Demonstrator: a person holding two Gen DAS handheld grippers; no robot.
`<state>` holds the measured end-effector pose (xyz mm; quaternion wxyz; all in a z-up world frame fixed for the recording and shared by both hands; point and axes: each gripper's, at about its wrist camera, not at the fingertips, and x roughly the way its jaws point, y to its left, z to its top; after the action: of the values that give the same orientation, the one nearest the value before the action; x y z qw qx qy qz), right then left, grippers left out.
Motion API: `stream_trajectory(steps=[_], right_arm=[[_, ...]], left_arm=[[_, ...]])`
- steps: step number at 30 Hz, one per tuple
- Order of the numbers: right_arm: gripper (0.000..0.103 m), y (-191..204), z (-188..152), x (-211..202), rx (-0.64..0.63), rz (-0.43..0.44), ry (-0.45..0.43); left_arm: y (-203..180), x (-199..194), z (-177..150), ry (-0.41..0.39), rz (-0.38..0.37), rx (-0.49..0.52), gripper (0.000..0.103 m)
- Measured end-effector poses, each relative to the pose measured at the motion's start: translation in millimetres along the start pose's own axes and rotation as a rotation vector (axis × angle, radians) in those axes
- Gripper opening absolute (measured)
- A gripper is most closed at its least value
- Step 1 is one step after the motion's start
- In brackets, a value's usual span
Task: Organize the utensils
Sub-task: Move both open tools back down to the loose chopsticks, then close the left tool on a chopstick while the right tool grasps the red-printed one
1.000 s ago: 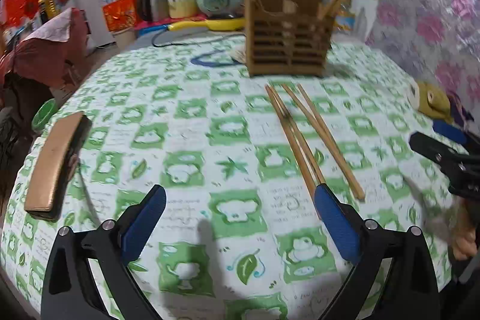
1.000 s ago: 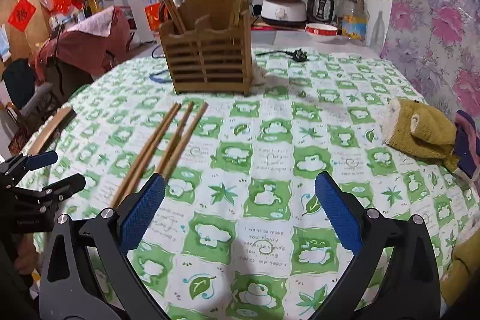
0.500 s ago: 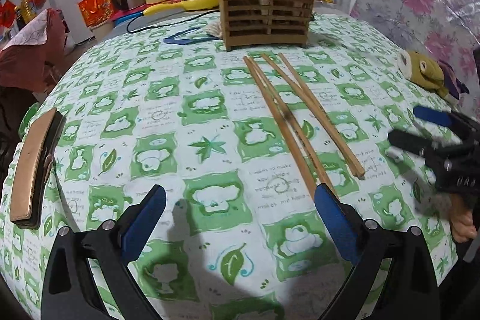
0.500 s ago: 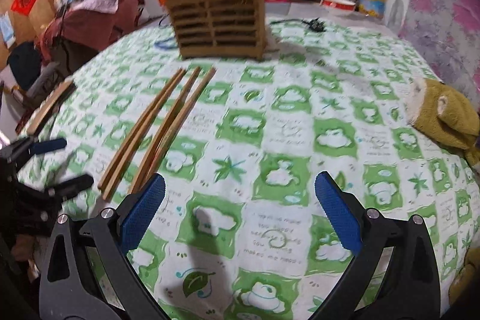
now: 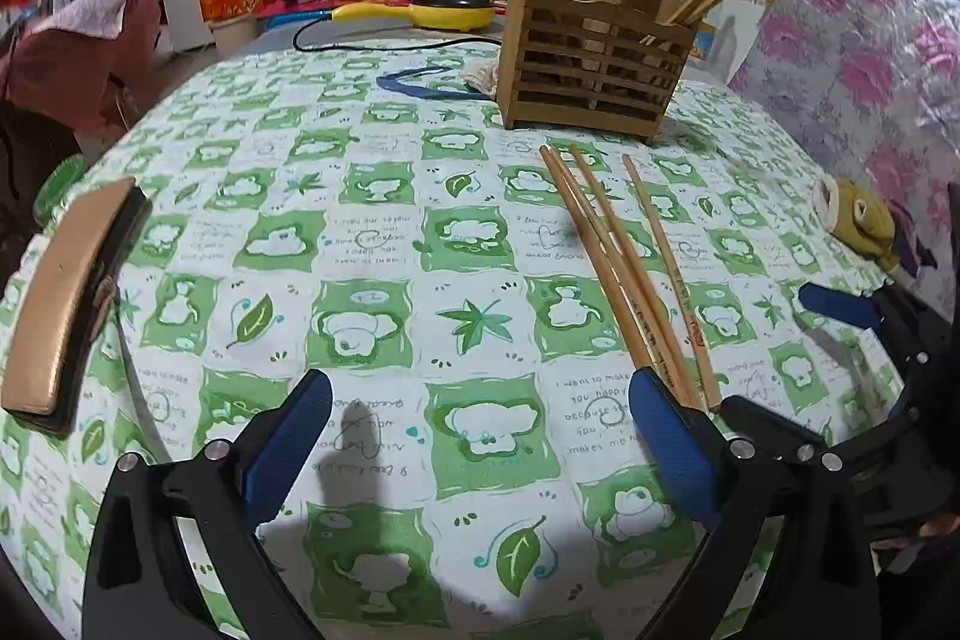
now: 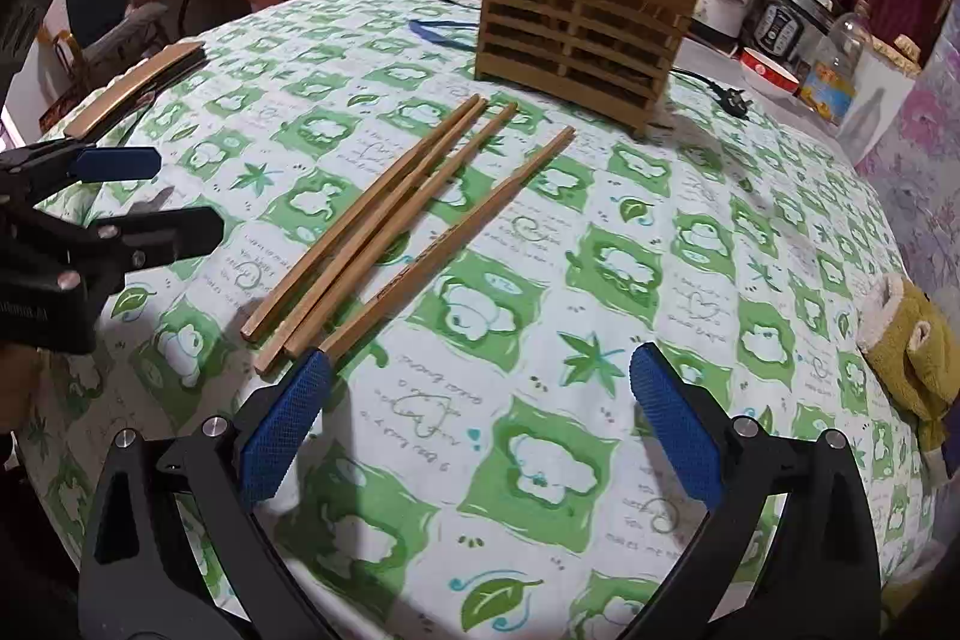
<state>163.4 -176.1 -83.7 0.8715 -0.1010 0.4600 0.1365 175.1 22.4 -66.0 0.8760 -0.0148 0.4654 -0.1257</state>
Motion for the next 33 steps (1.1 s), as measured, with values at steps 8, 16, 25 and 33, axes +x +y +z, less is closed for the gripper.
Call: stream_trajectory(steps=[8, 16, 25, 33], right_arm=[[0.097, 3, 1, 4, -0.011, 0.034, 0.016], [0.087, -57, -9, 1, 0.282, -0.012, -0.01], [0.088, -73, -16, -11, 0.356, 0.056, -0.076], [0.088, -78, -18, -11, 0.379, 0.072, -0.079]], left_arm=[[6, 2, 0, 0.014, -0.048, -0.042, 0.097], [-8, 3, -5, 0.042, -0.035, 0.049, 0.097], [-38, 10, -16, 0.1, -0.04, 0.232, 0.097], [-34, 20, -6, 0.089, 0.055, 0.233, 0.097]])
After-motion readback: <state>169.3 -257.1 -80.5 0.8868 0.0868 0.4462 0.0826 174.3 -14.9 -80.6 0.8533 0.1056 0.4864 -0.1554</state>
